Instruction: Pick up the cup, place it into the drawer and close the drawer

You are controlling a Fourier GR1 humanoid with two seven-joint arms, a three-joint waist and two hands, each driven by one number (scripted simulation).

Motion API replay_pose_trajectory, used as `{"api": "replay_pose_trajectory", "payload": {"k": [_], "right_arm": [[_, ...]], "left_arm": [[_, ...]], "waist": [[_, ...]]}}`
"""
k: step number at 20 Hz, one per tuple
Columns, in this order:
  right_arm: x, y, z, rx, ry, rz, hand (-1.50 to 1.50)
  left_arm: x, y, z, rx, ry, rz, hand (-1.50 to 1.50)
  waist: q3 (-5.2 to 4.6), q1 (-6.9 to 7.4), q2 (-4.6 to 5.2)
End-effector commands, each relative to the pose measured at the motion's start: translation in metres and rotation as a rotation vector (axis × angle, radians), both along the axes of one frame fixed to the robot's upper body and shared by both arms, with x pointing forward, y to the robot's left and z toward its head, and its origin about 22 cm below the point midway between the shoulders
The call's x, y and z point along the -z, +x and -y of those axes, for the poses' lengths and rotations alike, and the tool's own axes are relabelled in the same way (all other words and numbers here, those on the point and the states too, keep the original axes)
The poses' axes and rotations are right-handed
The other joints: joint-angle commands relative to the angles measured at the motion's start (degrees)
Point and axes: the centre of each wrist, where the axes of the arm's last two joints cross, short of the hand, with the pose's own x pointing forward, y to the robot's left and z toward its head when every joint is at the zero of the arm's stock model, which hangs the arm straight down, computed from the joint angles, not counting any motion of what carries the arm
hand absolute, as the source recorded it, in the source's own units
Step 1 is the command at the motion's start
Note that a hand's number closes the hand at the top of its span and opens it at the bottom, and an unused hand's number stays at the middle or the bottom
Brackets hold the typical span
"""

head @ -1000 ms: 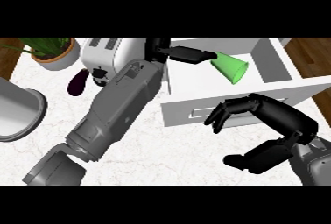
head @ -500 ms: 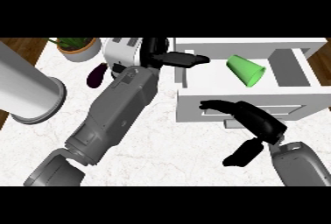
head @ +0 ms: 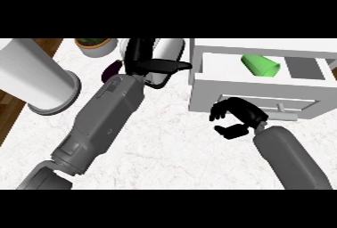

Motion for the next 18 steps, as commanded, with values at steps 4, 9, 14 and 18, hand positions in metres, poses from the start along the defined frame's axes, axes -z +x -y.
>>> {"api": "replay_pose_trajectory", "payload": {"k": [4, 9, 14, 18], "right_arm": [[0.002, 0.04, 0.015, 0.09, 0.088, 0.099, 1.5], [-0.045, 0.074, 0.048, 0.194, 0.166, 0.197, 1.5], [-0.083, 0.092, 0.061, 0.288, 0.185, 0.251, 1.5], [-0.095, 0.093, 0.076, 0.316, 0.229, 0.243, 1.5]], "left_arm": [[0.005, -0.003, -0.042, 0.022, -0.016, -0.013, -1.5], [0.02, -0.013, -0.05, 0.042, -0.03, -0.014, -1.5], [0.025, -0.016, -0.056, 0.053, -0.022, -0.021, -1.5], [0.029, -0.019, -0.063, 0.068, -0.018, -0.02, -1.5]], "waist": [[0.24, 2.96, 0.53], [0.29, 4.92, 1.1], [0.25, 5.5, 1.79], [0.25, 6.89, 1.97]]}}
